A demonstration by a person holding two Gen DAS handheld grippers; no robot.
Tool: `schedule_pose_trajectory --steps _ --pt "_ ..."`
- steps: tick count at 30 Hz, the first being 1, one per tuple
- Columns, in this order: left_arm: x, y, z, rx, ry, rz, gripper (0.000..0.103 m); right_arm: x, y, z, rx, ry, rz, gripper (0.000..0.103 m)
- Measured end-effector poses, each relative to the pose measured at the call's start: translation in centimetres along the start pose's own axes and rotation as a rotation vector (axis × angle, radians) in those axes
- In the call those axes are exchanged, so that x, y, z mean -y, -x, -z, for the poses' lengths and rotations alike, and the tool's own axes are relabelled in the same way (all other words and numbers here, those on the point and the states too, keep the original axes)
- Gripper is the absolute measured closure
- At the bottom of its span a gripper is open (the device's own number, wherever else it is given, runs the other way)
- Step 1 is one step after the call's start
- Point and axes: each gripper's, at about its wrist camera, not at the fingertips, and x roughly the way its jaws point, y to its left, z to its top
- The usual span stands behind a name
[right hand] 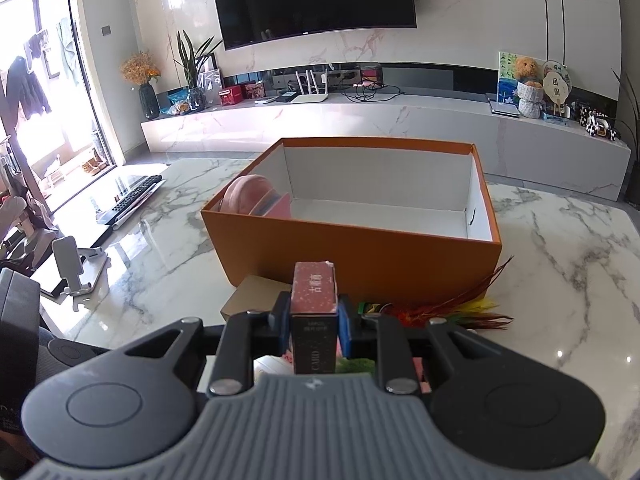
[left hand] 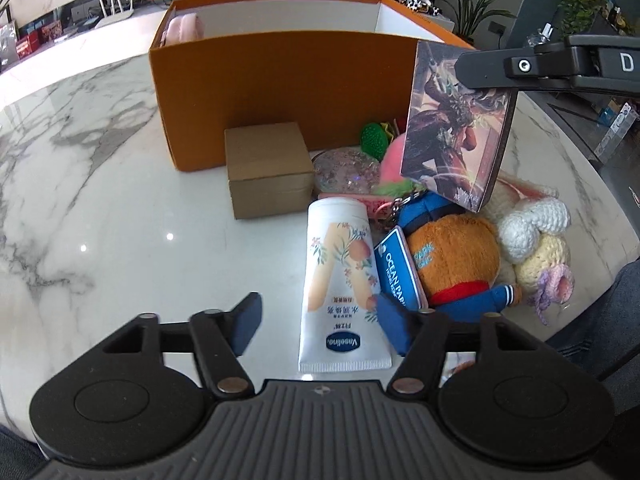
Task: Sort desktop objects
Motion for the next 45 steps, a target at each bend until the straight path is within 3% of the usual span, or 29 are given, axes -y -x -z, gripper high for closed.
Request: schedule_pose_trajectory --steps 7,10,12,18,26,27,28,29,33,38,43,45 --pt "1.0 -2.9 -1.2 -0.091 -0.029 -0.014 0.029 0.5 0.5 0.0 0.003 -0.010 0.014 0.078" --pt "1.4 -3.3 -1.0 -0.091 -0.061 -0.028 0.030 0.6 0.2 0.1 -0.002 -0.013 0.011 0.078" --pt "1.5 -3.2 -1.0 -0.080 -0.070 -0.033 0.044 0.6 -0.1 0.1 -0.006 -0.016 0.009 0.078" --pt "-0.2 -2.2 -1.2 -0.059 0.007 -0.021 0.045 0.5 -0.5 -0.2 -0.003 -0.018 -0.009 0.078" --pt "-4.4 2.9 -2.7 -0.065 0.143 0.030 0.046 -1.1 -0.7 -1.3 0.026 -0.015 -0.082 0.078" --pt "-4.6 3.6 -2.9 -0.061 0.136 0.021 0.081 -1.5 -0.8 -1.4 0.028 -0.009 -0.097 0.078" --pt "-4.9 4.0 -3.1 -0.066 0.126 0.017 0.095 -2.0 -0.9 -1.4 0.027 -0.003 -0.112 0.078" --pt "-5.1 4.6 -3.3 -0.073 0.126 0.017 0.096 -2.4 -1.1 -1.3 0.024 0.001 -0.127 0.078" --pt "-5.8 4.6 -3.4 -0.075 0.118 -0.032 0.094 -4.1 -2.3 -0.8 -0.012 0.001 -0.186 0.078" --pt "-6.4 4.6 -2.4 -0.077 0.167 -0.017 0.092 -5.4 -2.6 0.2 -0.035 0.033 -0.193 0.078" --pt "-6.0 5.9 -0.7 -0.081 0.163 -0.009 0.068 -5.0 -2.2 0.6 -0.040 0.023 -0.188 0.078" --pt "-5.8 6.4 0.2 -0.093 0.160 0.006 0.051 -4.9 -2.2 0.8 -0.043 0.018 -0.179 0.078"
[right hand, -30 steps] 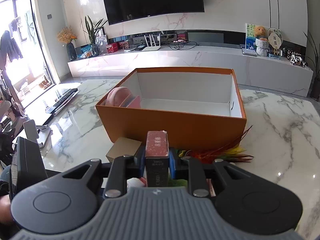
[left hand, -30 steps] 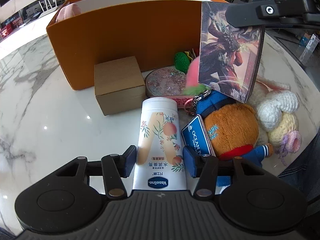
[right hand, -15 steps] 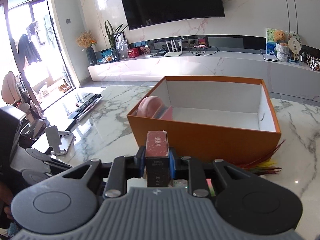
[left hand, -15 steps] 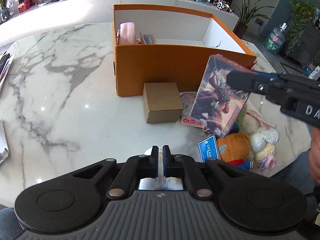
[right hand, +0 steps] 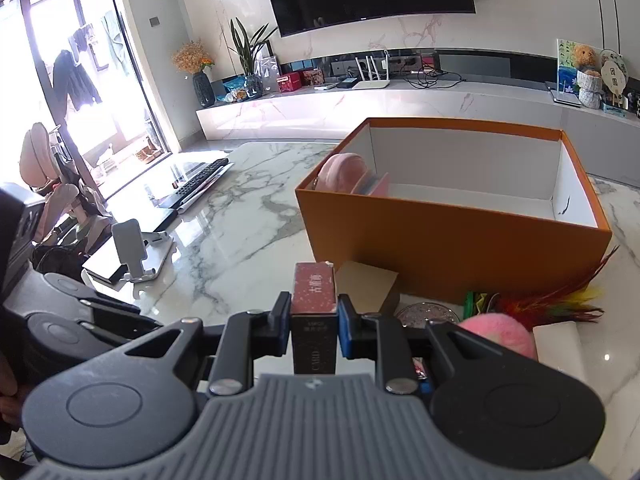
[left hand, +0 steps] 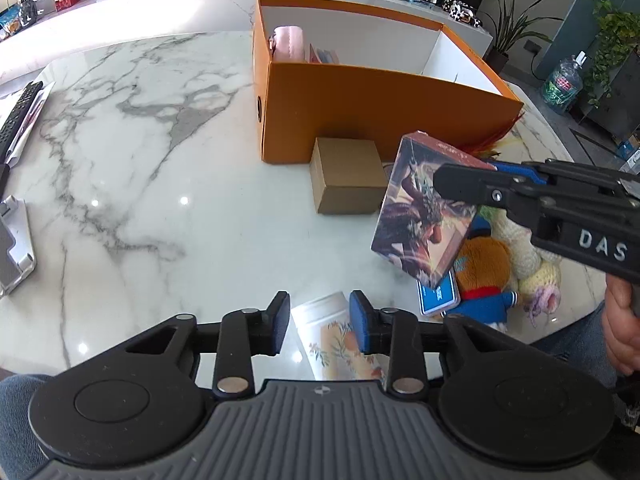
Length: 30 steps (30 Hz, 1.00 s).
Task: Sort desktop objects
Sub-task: 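Close the left gripper on the white Vaseline tube while the right gripper holds the book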
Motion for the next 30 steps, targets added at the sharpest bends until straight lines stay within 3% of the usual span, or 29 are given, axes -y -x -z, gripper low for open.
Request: schedule_pose_trajectory --steps 7,12,16,26,30 --pt "1.5 0.7 3.7 -0.023 -0.065 0.016 0.044 -0.7 0.9 0.9 0.007 0.005 -0.010 0.078" --pt "4.9 0.7 6.9 0.042 -0.343 -0.087 0.044 -1.1 2.0 2.2 0.007 -0.002 -0.019 0.078" --pt "6.5 0.3 8.7 0.046 -0.459 -0.119 0.044 -1.2 3.1 3.4 0.006 -0.021 -0.012 0.078" --pt "10.5 -2.7 13.2 0.088 -0.871 -0.364 0.041 -0.4 6.0 4.8 0.099 -0.092 -0.008 0.078" --pt "11.4 -4.1 14.7 0.105 -0.988 -0.429 0.038 0.1 7.2 5.0 0.145 -0.122 -0.006 0.078"
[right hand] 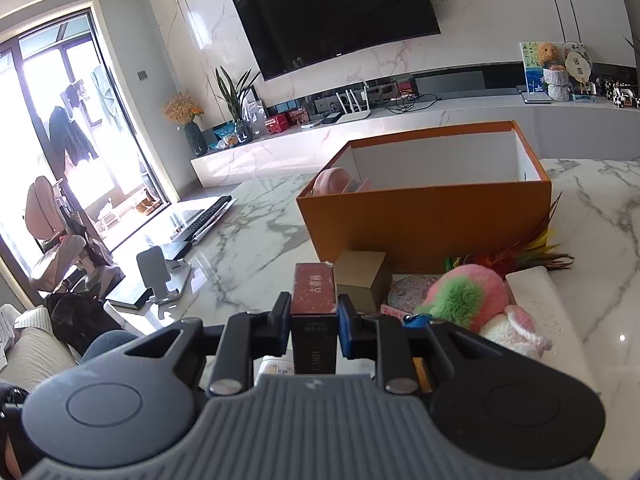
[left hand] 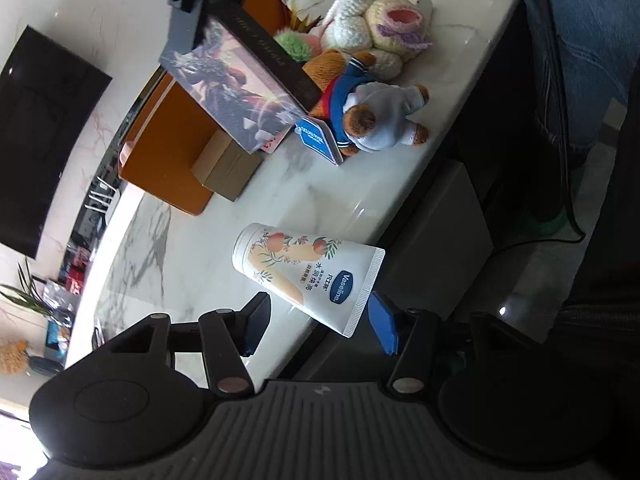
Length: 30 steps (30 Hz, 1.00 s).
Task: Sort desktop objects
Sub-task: 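Close the left gripper on the white Vaseline tube while the right gripper holds the book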
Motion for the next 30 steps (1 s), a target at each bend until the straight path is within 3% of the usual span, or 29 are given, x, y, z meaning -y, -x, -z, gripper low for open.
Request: schedule_pose_trajectory --steps 6,14,18,21,25,30 --pt "2.2 -0.8 -0.1 0.017 -0.119 -0.017 0.029 1.0 0.2 -0.4 -0.002 -0.032 0.007 0.078" --pt "2.7 -2.9 -0.4 -0.020 -0.173 -0.044 0.030 1.7 -1.2 -0.3 -0.035 -0.055 0.003 0.078" --pt "2.3 -2.7 -0.3 -0.003 -0.154 -0.075 0.066 1.3 -1.3 -0.3 -0.043 -0.050 -0.005 0.078" --pt "1.6 -2.5 -0.3 0.001 -0.118 -0.104 0.084 0.9 -1.2 -0.5 -0.041 -0.039 -0.003 0.078" --pt "-0.3 -1.5 -0.3 0.015 -0.056 -0.120 0.091 0.6 -1.2 -0.7 -0.051 -0.038 0.003 0.078" --pt "-5.0 -0.2 -1.0 0.031 0.152 -0.066 0.098 0.4 -1.4 -1.1 -0.069 -0.032 0.020 0.078"
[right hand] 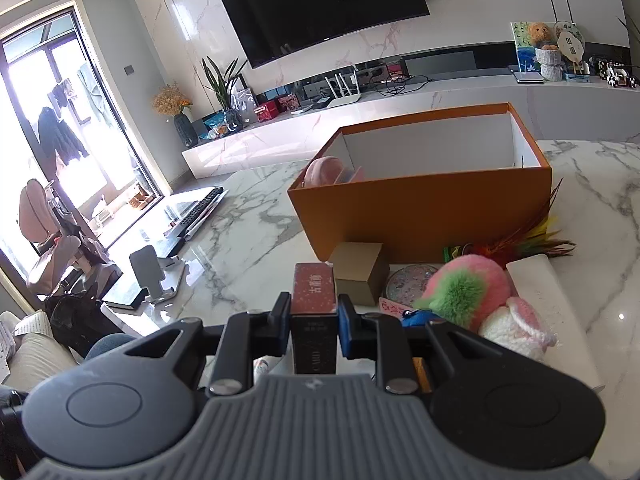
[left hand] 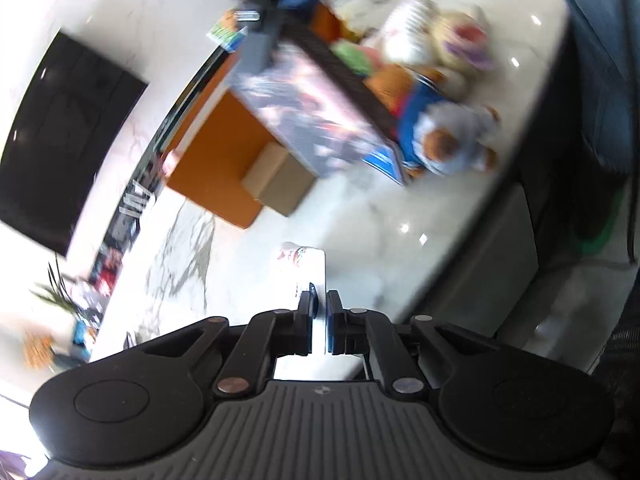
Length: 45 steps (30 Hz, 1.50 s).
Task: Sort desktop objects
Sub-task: 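Close the left gripper on the white Vaseline tube while the right gripper holds the book, then carry the Vaseline tube in the left gripper while the right gripper carries the book over the box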
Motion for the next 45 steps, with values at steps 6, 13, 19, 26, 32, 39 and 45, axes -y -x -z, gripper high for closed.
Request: schedule_pose_trajectory --steps 6,13,19,26,32,39,45 --pt "-7.3 -0.6 -1.4 -0.023 0.318 0.141 0.102 0.7 -1.1 -1.0 -0.045 -0.029 0.026 0.078" --pt "-14.6 -1.6 -1.8 -0.038 0.604 0.322 0.102 1.5 -1.6 -3.7 -0.032 -0.043 0.036 0.078" --pt "-18.7 -1.3 -3.6 0.009 0.721 0.426 0.103 2.0 -1.4 -6.7 0.023 -0.049 0.031 0.078" --pt "-24.3 -0.4 -9.0 0.146 0.794 0.428 0.103 2.2 -1.2 -10.9 0.096 -0.039 0.025 0.078" --pt "-27.0 -1.8 -14.0 0.218 0.820 0.411 0.103 2.7 -1.5 -14.7 0.174 -0.037 0.051 0.078" --pt "-26.5 -7.2 -17.5 0.150 0.831 0.395 0.103 4.9 -5.3 -16.8 0.163 -0.072 0.114 0.078" --pt "-24.8 -10.6 -17.7 0.115 0.798 0.363 0.103 7.3 -10.5 -15.5 0.083 -0.108 0.153 0.078"
